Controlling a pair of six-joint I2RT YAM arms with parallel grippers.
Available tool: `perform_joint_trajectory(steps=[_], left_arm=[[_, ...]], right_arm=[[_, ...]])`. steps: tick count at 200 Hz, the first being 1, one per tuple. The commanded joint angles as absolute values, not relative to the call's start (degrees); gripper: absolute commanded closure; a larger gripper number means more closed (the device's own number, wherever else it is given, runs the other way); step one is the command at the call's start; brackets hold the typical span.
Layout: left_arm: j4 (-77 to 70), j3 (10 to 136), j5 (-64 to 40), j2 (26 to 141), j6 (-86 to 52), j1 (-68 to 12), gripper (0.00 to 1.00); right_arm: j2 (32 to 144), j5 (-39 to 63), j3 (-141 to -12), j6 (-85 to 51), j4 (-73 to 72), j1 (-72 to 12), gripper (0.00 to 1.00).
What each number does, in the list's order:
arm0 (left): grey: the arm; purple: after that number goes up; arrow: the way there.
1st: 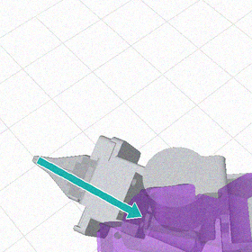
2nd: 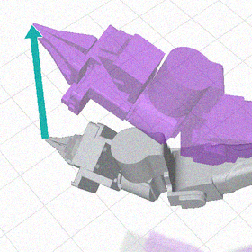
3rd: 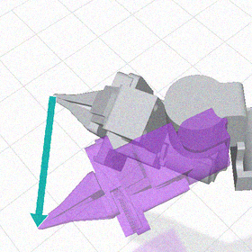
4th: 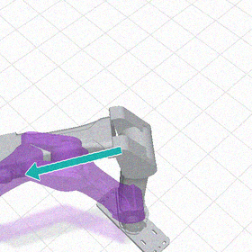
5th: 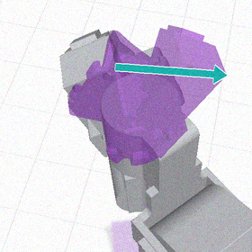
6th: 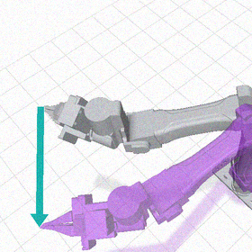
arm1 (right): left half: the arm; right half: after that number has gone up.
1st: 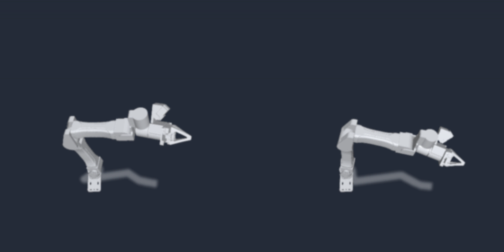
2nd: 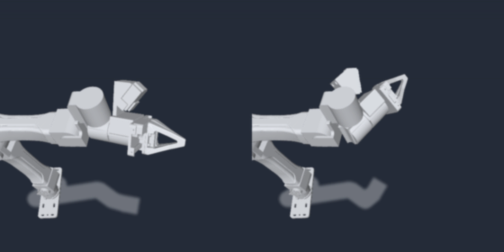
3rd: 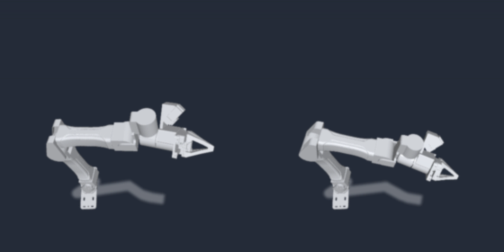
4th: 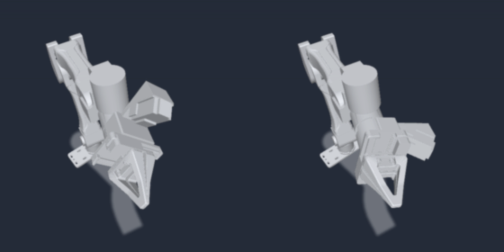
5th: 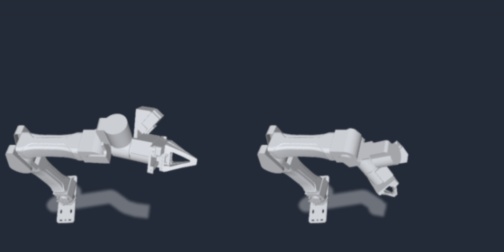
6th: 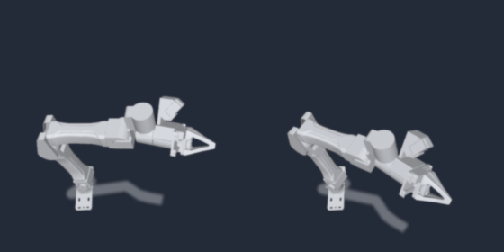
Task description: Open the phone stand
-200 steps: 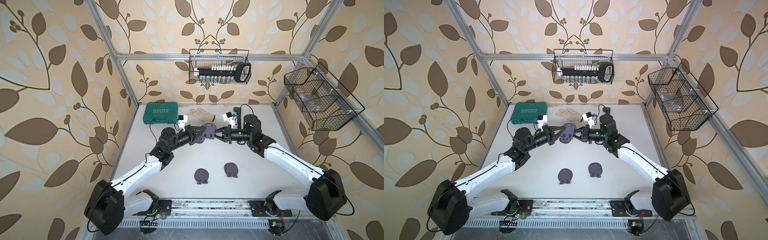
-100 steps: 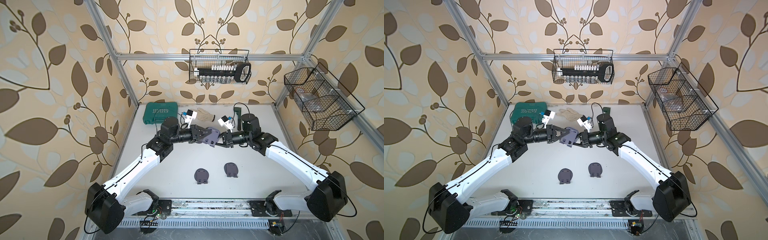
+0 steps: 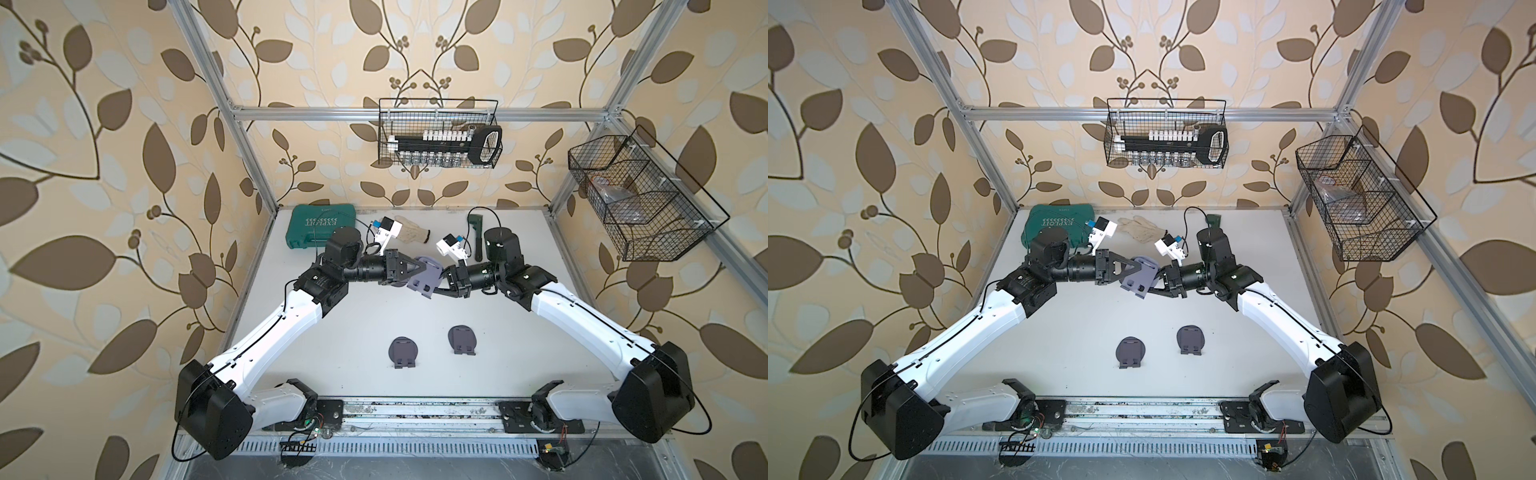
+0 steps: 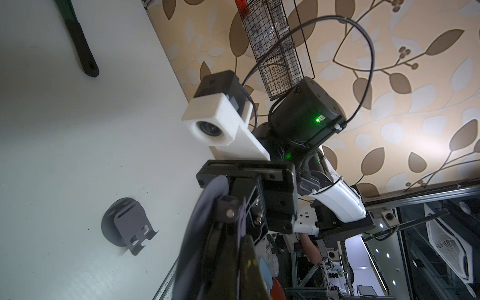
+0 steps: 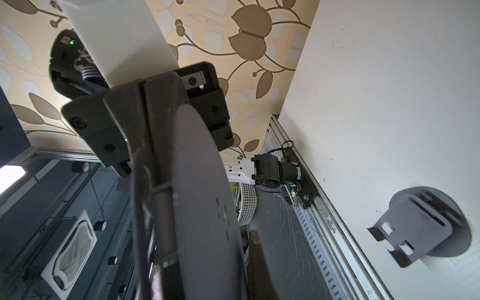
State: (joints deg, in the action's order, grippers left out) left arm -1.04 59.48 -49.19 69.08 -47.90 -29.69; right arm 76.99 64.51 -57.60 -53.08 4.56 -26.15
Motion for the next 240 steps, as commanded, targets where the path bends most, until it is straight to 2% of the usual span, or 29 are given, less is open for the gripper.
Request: perform_joint_trajectory(steps=[1, 41, 101, 153, 175, 206, 240], left_arm=[[-12.1, 59.2, -55.9, 63.8, -46.8, -32.6, 1.0], [-23.9, 56.6, -53.9, 62.2, -51.9, -32.5, 1.0], [-37.0, 51.1, -51.9, 58.5, -49.8, -32.5, 1.0], [-50.6, 48.9, -50.6, 60.6, -49.9, -32.5, 1.0], [-50.4, 50.8, -50.3, 61.7, -47.4, -32.4, 1.0], [-49.3, 55.4, -50.5, 63.8, -47.2, -31.6, 1.0], [-48.0, 57.5, -50.2, 64.4, -45.9, -30.6, 1.0]], right_arm=[[82.8, 60.7, -49.5, -65.1, -4.7, -24.1, 1.0], [88.0, 61.4, -40.5, -76.9, -21.8, -22.6, 1.0], [93.5, 61.0, -34.8, -96.1, -48.5, -21.2, 1.0], [93.6, 60.5, -33.6, -97.3, -48.5, -21.4, 1.0], [92.7, 60.7, -33.7, -93.7, -43.0, -21.4, 1.0], [88.9, 60.7, -36.3, -80.4, -24.2, -21.5, 1.0], [90.4, 62.2, -34.4, -80.2, -26.1, -21.6, 1.0]])
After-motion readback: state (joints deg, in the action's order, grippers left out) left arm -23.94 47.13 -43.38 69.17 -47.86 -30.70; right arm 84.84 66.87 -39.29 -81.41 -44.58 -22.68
